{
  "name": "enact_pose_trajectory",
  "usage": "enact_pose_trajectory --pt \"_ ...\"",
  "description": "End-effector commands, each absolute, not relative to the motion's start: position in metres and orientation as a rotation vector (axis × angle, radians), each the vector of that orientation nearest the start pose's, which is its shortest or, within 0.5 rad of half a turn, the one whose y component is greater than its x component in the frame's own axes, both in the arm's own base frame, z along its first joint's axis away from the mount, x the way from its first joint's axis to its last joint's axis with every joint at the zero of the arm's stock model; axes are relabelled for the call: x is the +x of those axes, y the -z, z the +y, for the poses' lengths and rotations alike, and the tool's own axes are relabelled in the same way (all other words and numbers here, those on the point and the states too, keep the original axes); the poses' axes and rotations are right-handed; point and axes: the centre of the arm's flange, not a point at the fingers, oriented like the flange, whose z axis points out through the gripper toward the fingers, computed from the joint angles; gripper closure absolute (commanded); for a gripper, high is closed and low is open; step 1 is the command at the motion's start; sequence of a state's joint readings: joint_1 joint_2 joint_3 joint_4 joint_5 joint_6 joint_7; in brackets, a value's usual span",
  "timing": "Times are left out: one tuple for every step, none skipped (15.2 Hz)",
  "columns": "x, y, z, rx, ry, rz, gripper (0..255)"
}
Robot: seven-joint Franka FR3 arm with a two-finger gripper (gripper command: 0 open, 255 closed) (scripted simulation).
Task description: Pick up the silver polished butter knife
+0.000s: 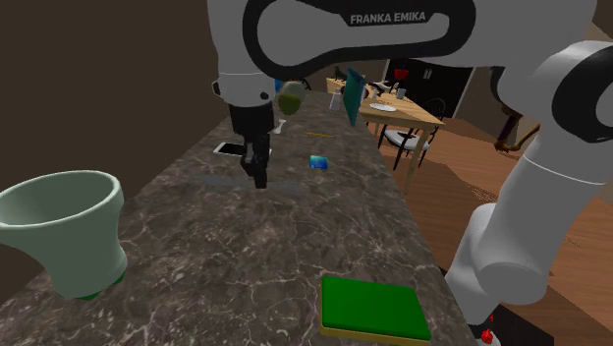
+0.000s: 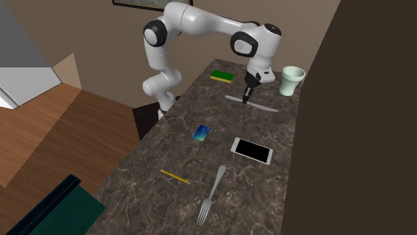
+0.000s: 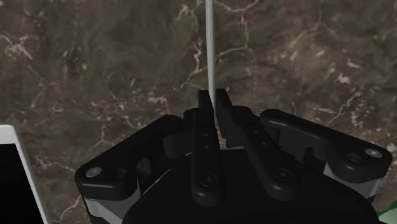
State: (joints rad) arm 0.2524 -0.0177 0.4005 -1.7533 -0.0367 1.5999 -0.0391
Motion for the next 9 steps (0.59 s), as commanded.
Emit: enact_pose_trajectory --pt "0.431 -0.560 0.327 -3.026 -0.190 -1.097 255" --pt "0.431 -0.565 0.327 -3.026 -0.190 -1.097 255" --pt "0.431 -0.571 0.327 -3.026 -0.190 -1.097 255" --pt "0.431 -0.576 0.327 -3.026 -0.190 -1.097 255" --pt "0.431 -0.581 0.327 -3.026 -0.190 -1.097 255" --pt "0.431 -0.587 0.327 -3.026 -0.190 -1.097 255" --pt "0.431 -0.592 0.327 -3.026 -0.190 -1.097 255" --pt "0.431 -0.593 0.327 -3.026 -0.190 -1.096 255" --pt "0.431 -0.593 0.327 -3.026 -0.190 -1.097 255"
